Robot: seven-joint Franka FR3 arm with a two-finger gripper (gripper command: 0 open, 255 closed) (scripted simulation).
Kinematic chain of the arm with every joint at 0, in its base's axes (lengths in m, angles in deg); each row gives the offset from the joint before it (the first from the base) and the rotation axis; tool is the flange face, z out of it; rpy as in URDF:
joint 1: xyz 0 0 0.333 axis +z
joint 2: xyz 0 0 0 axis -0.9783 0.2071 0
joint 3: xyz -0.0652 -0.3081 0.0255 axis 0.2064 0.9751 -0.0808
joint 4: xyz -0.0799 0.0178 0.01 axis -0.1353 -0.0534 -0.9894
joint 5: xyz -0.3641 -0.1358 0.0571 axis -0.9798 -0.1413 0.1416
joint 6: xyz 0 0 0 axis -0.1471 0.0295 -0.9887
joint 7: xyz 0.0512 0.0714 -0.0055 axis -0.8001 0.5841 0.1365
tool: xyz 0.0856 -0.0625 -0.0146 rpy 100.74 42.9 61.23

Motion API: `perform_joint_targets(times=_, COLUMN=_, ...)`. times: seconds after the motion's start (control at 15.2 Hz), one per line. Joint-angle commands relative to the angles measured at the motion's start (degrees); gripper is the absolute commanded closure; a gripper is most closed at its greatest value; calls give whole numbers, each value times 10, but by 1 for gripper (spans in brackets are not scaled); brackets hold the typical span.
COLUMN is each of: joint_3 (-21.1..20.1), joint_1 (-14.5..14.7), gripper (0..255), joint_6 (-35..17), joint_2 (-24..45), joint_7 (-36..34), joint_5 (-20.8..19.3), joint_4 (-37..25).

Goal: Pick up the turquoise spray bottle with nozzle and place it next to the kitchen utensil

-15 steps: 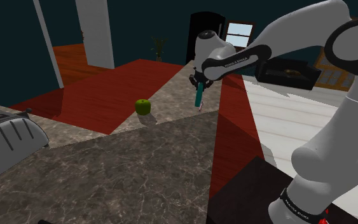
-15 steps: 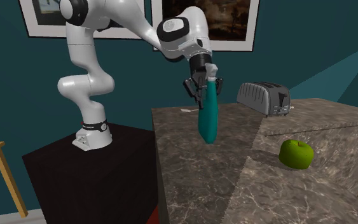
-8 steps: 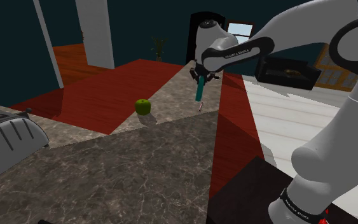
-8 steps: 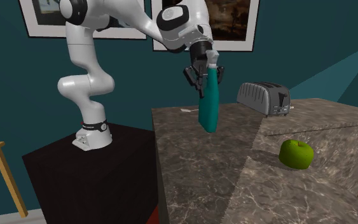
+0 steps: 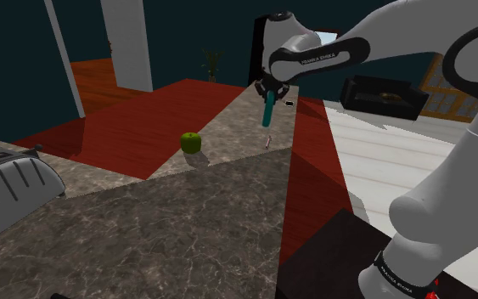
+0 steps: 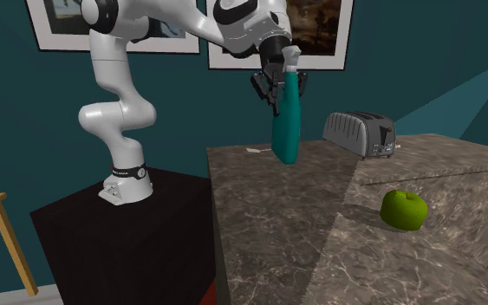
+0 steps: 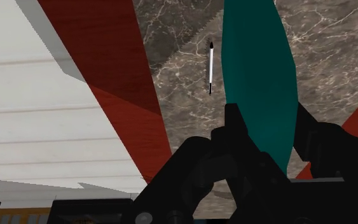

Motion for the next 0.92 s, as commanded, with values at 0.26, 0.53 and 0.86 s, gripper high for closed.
perform_joint_targets(times=0.26, joint_3=-1, joint_1=1, gripper=255, joint_6=39, joint_2=-5, joint_7=22, joint_5=14, joint_4=-40)
perform_joint_targets(times=0.53, joint_3=-2, joint_1=2, gripper=255, joint_6=67, joint_2=-4, joint_7=35, joint_5=19, joint_4=-70)
perform_joint_targets(times=0.86, joint_3=-8, joint_1=8, gripper=255, joint_6=96, joint_2=-12, joint_7=37, joint_5=26, joint_4=-90)
